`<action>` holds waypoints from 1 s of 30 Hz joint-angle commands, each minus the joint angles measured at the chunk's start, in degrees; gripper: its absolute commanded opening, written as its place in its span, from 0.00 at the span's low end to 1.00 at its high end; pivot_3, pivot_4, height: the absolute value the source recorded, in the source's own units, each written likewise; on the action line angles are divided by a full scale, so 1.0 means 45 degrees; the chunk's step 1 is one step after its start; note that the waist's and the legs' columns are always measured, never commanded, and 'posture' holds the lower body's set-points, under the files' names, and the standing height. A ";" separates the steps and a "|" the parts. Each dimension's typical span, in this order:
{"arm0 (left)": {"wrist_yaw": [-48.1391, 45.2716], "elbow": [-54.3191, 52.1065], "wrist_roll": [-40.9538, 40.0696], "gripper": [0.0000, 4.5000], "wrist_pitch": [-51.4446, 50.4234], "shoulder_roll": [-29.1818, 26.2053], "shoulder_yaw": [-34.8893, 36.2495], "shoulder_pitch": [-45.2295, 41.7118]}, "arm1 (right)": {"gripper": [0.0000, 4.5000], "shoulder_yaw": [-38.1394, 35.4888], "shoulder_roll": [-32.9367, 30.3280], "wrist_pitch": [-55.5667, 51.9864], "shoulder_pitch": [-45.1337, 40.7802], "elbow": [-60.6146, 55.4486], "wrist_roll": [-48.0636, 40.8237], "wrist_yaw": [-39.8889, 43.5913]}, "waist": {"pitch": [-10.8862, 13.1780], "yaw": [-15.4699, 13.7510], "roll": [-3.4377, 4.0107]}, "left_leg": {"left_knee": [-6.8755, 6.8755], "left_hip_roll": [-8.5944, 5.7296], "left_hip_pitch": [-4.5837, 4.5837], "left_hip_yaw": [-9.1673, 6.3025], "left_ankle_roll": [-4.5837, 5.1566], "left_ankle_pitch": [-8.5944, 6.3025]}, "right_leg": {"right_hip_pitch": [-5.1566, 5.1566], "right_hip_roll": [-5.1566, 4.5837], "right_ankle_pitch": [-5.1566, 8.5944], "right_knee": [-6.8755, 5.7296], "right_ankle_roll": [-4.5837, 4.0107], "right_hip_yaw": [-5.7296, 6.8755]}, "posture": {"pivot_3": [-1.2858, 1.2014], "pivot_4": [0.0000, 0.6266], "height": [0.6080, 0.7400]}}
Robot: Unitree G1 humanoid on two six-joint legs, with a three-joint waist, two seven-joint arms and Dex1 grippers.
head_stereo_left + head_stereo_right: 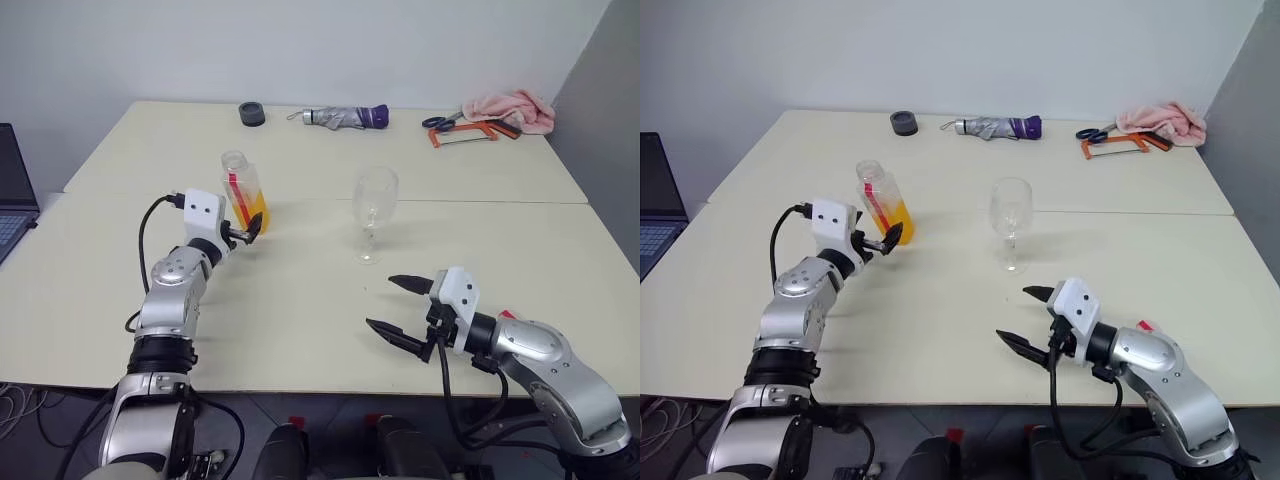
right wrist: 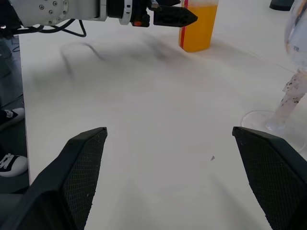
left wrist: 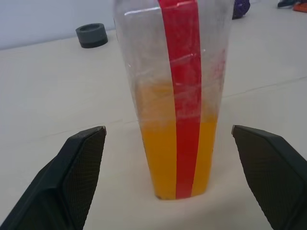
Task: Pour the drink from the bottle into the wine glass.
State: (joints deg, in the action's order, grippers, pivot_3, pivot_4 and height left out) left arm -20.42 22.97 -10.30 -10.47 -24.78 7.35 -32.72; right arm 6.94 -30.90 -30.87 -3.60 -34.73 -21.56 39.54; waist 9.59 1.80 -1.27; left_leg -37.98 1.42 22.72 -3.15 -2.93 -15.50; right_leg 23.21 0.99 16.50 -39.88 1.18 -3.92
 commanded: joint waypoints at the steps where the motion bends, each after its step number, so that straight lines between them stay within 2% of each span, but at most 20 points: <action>1: -0.0073 0.0282 -0.0084 1.00 0.0421 -0.0091 0.0384 -0.0591 | 0.99 -0.0272 0.0335 0.0263 -0.0315 -0.0487 -0.0432 -0.0169 | 0.0000 -0.0001 0.0000 | 0.0000 0.0001 0.0001 -0.0002 0.0000 0.0000 | 0.0000 0.0001 0.0000 0.0000 0.0000 0.0002 | 0.52 0.24 1.00; 11: -0.0552 0.1647 -0.0047 1.00 0.0998 -0.0086 0.0411 -0.1580 | 0.99 -0.0652 0.0498 0.0635 -0.1203 -0.0691 -0.1595 0.0401 | 0.0002 0.0001 -0.0004 | 0.0000 -0.0001 0.0003 -0.0005 0.0000 0.0000 | 0.0000 0.0000 -0.0001 0.0000 -0.0001 0.0007 | 0.52 0.24 1.00; 17: -0.0842 0.2305 0.0017 1.00 0.1324 -0.0062 0.0327 -0.2060 | 0.99 -0.0412 0.0601 0.0724 -0.1614 -0.0426 -0.1555 0.0262 | 0.0001 0.0000 -0.0006 | -0.0002 -0.0001 0.0007 -0.0016 0.0000 0.0000 | 0.0000 0.0001 -0.0002 -0.0001 -0.0003 0.0019 | 0.52 0.24 1.00; 20: -0.1029 0.2533 -0.0026 0.87 0.1420 -0.0043 0.0325 -0.2202 | 1.00 -0.0317 0.0630 0.0781 -0.1607 -0.0375 -0.1448 0.0222 | 0.0001 0.0003 -0.0006 | -0.0001 -0.0001 0.0007 -0.0016 0.0000 0.0000 | 0.0000 0.0001 -0.0002 -0.0001 -0.0003 0.0019 | 0.52 0.24 1.00; 27: -0.1469 0.2164 -0.0170 0.41 0.1294 0.0136 0.0251 -0.2164 | 1.00 -0.0361 0.0566 0.0850 -0.1466 -0.0530 -0.1240 0.0046 | 0.0001 0.0002 -0.0006 | -0.0001 0.0000 0.0009 -0.0018 0.0000 0.0000 | 0.0000 0.0001 -0.0001 -0.0001 -0.0003 0.0022 | 0.52 0.24 1.00; 30: -0.1847 0.1220 -0.0022 0.38 0.1063 0.0207 -0.0195 -0.2099 | 1.00 -0.0506 0.0511 0.0809 -0.1388 -0.0704 -0.1108 -0.0263 | 0.0002 -0.0004 -0.0007 | -0.0003 -0.0001 0.0013 -0.0021 -0.0001 0.0001 | 0.0000 0.0000 -0.0002 -0.0001 -0.0003 0.0024 | 0.52 0.24 1.00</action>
State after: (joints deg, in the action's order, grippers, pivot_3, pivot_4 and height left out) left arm -27.25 33.95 -10.32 -6.12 -23.81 7.74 -41.05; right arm 5.75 -28.40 -28.47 -9.96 -35.31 -26.98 39.38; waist 9.60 1.78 -1.30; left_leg -38.00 1.43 22.79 -3.26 -2.94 -15.49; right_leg 23.21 0.99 16.49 -39.89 1.16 -3.80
